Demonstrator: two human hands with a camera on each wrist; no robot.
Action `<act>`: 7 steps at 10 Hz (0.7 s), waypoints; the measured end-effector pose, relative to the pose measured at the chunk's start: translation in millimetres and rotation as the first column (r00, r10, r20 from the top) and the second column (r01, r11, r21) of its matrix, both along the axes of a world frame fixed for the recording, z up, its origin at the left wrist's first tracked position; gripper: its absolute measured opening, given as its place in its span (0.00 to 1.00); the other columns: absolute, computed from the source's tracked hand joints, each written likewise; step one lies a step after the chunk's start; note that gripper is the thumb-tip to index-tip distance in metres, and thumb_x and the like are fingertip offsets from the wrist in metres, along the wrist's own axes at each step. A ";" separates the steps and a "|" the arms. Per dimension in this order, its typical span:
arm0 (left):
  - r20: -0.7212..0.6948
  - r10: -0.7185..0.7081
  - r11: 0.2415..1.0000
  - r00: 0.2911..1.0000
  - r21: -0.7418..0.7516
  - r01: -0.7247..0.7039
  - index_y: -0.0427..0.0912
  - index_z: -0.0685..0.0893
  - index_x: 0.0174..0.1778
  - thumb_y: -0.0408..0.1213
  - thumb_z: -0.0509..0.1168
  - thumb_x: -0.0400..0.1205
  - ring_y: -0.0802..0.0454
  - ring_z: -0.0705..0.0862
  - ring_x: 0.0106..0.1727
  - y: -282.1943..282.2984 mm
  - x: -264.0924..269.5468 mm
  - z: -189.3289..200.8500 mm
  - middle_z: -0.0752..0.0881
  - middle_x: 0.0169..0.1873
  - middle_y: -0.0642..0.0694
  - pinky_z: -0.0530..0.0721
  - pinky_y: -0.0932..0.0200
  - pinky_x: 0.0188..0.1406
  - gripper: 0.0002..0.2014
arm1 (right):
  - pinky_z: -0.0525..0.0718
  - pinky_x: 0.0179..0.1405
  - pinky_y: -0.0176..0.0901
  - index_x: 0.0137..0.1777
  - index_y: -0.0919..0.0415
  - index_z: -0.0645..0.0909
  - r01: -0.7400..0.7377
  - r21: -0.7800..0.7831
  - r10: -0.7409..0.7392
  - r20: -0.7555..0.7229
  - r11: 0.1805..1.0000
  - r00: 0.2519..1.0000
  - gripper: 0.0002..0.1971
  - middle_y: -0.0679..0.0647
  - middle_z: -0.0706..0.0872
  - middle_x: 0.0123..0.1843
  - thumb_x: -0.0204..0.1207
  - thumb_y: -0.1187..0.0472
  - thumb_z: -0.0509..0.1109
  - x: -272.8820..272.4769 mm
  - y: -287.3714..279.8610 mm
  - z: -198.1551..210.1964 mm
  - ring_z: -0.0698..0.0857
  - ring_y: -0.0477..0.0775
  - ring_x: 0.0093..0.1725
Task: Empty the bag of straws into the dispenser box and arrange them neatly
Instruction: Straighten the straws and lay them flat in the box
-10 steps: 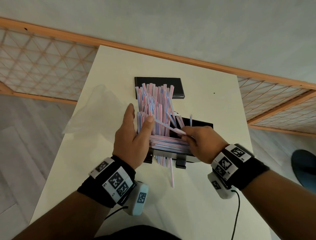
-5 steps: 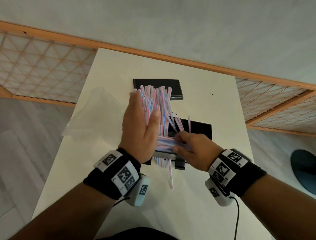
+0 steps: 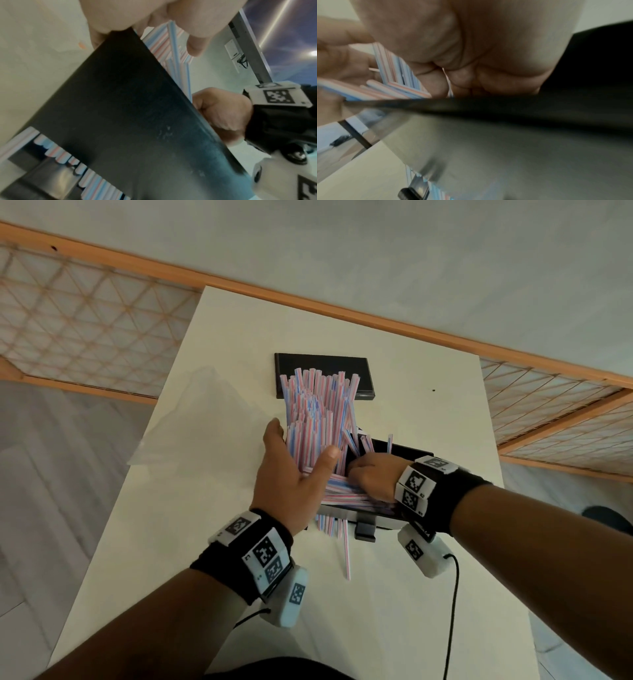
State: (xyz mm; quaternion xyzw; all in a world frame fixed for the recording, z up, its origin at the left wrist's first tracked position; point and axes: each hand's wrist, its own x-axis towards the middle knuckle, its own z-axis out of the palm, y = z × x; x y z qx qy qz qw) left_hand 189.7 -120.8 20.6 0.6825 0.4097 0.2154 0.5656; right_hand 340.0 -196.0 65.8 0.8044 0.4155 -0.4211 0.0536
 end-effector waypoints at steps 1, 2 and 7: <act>0.002 0.022 0.998 1.000 0.057 -0.022 0.47 0.66 0.72 0.66 0.71 0.75 0.55 0.89 0.57 -0.1 2.4 0.8 0.85 0.60 0.52 0.90 0.59 0.53 0.38 | 0.77 0.61 0.44 0.67 0.65 0.81 0.002 -0.058 0.000 0.019 0.998 1.000 0.16 0.51 0.83 0.49 0.84 0.61 0.60 1.7 10.5 -6.3 0.81 0.62 0.61; -0.052 0.058 0.994 0.997 0.100 -0.053 0.52 0.65 0.67 0.77 0.65 0.69 0.49 0.89 0.56 -0.7 7.7 -3.9 0.84 0.58 0.52 0.92 0.46 0.51 0.41 | 0.76 0.60 0.45 0.63 0.67 0.82 -0.022 -0.077 0.022 0.002 0.997 1.000 0.14 0.57 0.83 0.53 0.84 0.62 0.60 -3.8 14.7 -9.4 0.80 0.62 0.59; -0.082 0.064 0.992 0.995 0.115 -0.054 0.46 0.70 0.66 0.76 0.59 0.71 0.46 0.87 0.57 -1.0 8.7 -4.2 0.83 0.58 0.48 0.90 0.41 0.53 0.40 | 0.72 0.34 0.44 0.32 0.57 0.75 0.042 -0.115 -0.033 0.079 0.993 0.996 0.15 0.56 0.79 0.35 0.77 0.49 0.62 -6.5 14.1 -20.6 0.78 0.55 0.37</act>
